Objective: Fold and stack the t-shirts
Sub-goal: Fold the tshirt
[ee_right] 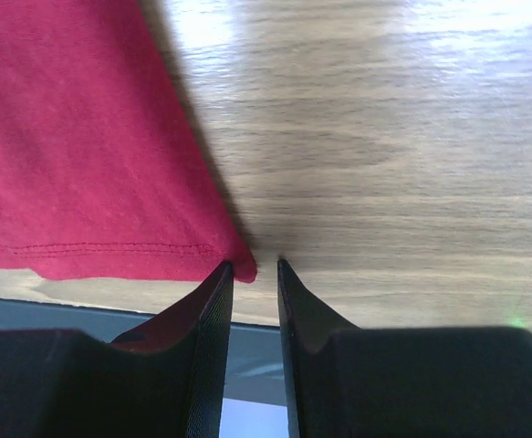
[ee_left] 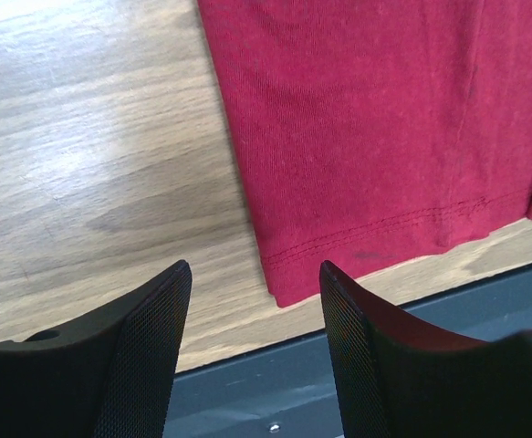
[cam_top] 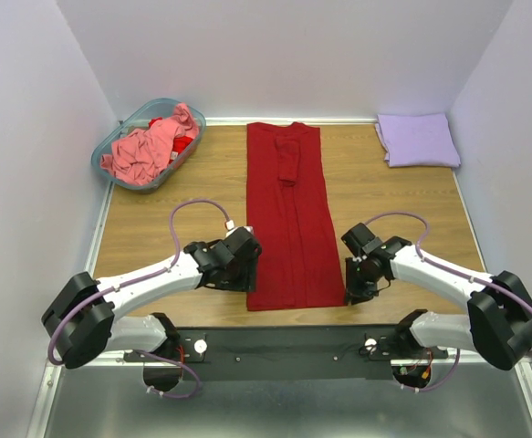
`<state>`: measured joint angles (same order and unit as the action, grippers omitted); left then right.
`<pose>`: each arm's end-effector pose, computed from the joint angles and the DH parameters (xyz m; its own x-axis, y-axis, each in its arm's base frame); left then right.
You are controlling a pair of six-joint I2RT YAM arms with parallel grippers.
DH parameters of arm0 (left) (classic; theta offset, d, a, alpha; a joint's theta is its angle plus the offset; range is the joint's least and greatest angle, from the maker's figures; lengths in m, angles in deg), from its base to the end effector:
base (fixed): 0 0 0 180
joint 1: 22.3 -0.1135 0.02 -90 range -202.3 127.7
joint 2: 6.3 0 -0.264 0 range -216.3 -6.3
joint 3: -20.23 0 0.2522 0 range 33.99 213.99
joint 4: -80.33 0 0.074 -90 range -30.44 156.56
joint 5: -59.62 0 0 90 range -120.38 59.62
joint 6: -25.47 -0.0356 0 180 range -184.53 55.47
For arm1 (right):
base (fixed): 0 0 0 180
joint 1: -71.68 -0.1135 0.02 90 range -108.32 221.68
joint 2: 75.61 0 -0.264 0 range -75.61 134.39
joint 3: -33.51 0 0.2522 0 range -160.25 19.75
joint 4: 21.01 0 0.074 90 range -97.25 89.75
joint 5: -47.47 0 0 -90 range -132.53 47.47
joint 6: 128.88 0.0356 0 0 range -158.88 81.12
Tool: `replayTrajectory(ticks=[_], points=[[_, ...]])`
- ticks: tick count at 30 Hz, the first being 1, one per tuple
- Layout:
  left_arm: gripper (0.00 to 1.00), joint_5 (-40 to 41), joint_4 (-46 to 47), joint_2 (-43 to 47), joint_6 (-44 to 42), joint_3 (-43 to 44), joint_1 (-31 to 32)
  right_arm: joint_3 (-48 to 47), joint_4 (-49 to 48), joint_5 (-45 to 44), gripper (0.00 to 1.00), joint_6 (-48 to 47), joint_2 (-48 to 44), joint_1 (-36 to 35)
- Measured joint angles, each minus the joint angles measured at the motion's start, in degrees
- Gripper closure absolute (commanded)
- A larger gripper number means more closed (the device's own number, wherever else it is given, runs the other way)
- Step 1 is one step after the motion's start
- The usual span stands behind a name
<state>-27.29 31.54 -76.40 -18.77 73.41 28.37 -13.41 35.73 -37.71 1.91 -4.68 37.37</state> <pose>0.1387 -0.1662 0.1885 -0.9463 0.0262 -0.3222 0.1152 0.9586 -0.2604 0.1484 0.1049 0.1523 -0.9915 0.1115 -0.0675 0.0989 0.9808 0.1678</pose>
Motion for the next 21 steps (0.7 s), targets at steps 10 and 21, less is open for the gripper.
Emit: replayTrajectory(ticks=[10,21], points=[[0.33,-0.4,-0.5,-1.5,0.0,0.0,1.1,-0.1,-0.7,0.0,0.67,0.3,0.4,-1.4],[0.33,-0.6,-1.1,-1.5,0.2,0.0,1.9,-0.3,-0.5,-0.9,0.68,1.2,-0.3,-2.1]])
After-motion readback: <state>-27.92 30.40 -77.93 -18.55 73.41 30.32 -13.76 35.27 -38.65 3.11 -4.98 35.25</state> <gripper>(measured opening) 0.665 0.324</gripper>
